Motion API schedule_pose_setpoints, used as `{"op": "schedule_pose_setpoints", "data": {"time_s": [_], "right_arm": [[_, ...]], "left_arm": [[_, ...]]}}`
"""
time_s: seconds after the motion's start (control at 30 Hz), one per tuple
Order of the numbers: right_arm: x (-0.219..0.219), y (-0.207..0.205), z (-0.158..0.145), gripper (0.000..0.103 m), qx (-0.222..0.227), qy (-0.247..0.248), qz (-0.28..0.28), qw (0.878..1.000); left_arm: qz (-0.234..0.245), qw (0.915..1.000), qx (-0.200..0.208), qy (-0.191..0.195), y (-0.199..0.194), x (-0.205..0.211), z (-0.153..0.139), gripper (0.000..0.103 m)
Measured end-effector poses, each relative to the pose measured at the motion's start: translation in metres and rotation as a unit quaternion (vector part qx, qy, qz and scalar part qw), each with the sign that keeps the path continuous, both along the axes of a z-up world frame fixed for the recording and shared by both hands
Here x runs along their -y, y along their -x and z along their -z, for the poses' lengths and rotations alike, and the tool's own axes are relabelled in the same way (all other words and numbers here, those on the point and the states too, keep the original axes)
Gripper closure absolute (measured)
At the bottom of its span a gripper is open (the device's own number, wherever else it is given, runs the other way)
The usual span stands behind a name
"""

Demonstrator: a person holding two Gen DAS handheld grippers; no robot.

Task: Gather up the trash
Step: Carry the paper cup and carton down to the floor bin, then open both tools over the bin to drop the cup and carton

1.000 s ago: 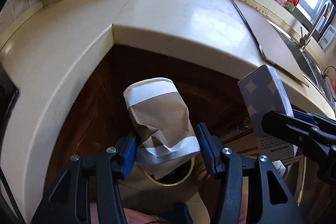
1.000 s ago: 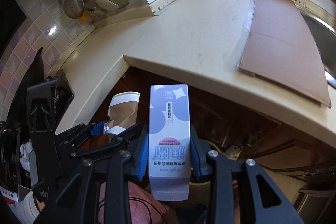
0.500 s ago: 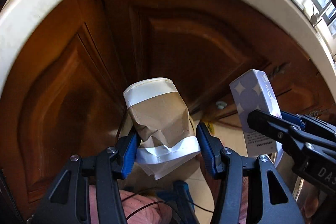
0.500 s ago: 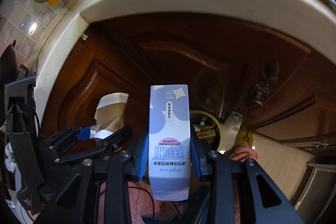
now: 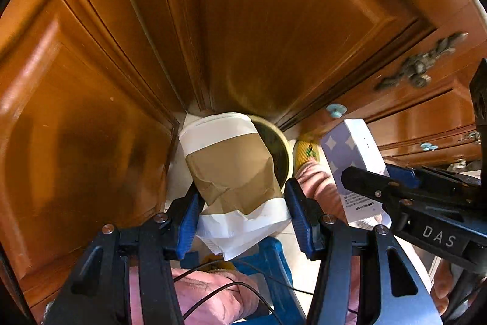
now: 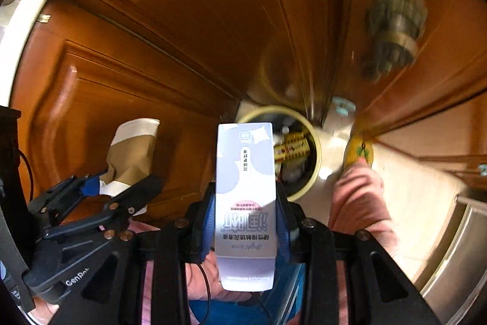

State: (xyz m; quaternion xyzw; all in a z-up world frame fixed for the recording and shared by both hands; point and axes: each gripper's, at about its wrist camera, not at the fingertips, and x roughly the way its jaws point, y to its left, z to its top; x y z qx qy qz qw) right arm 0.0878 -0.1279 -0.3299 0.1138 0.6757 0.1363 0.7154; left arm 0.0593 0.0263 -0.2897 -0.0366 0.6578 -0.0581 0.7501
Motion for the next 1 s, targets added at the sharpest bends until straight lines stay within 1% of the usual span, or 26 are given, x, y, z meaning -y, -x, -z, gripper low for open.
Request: {"op": "schedule_pose_setpoints", "data": {"time_s": [0.17, 0.23, 0.33, 0.6, 0.7, 0.77, 0.83, 0.9, 1.0], "right_arm": [[0.005, -0.007, 0.035, 0.068, -0.037, 0.003, 0.009, 0.999], [0.004, -0.011, 0.045, 0.068, -0.046, 0.005, 0.010, 0.999], [0.001, -0.015, 0.056, 0.068, -0.053, 0.010, 0.008, 0.999], [-0.006, -0.021, 0.071, 0.067, -0.057, 0.006, 0.002, 0.998], [-0.007, -0.024, 0.072, 0.067, -0.061, -0.006, 0.005, 0.998], [-0.006, -0.024, 0.073, 0.061, -0.060, -0.005, 0.008, 0.998], [-0.004, -0.024, 0.074, 0.057, -0.057, -0.002, 0.010, 0.998], [-0.002, -0.024, 0.072, 0.057, -0.056, -0.008, 0.013, 0.998], [0.001, -0.024, 0.070, 0.056, -0.052, -0.010, 0.022, 0.998]], "left_arm": [[-0.003, 0.9992, -0.038, 0.008, -0.009, 0.000, 0.037, 0.051], [-0.005, 0.9983, -0.056, 0.014, -0.024, -0.002, 0.048, 0.051], [-0.009, 0.9970, -0.075, 0.020, -0.026, -0.004, 0.068, 0.051], [-0.005, 0.9961, -0.086, 0.018, -0.037, 0.004, 0.080, 0.051], [-0.008, 0.9962, -0.085, 0.020, -0.035, 0.002, 0.073, 0.051], [-0.007, 0.9962, -0.084, 0.019, -0.037, 0.002, 0.072, 0.050], [-0.007, 0.9962, -0.086, 0.010, -0.037, 0.002, 0.071, 0.047], [-0.012, 0.9962, -0.087, 0.005, -0.038, 0.000, 0.075, 0.035], [-0.021, 0.9959, -0.088, 0.003, -0.039, -0.006, 0.075, 0.023]]}}
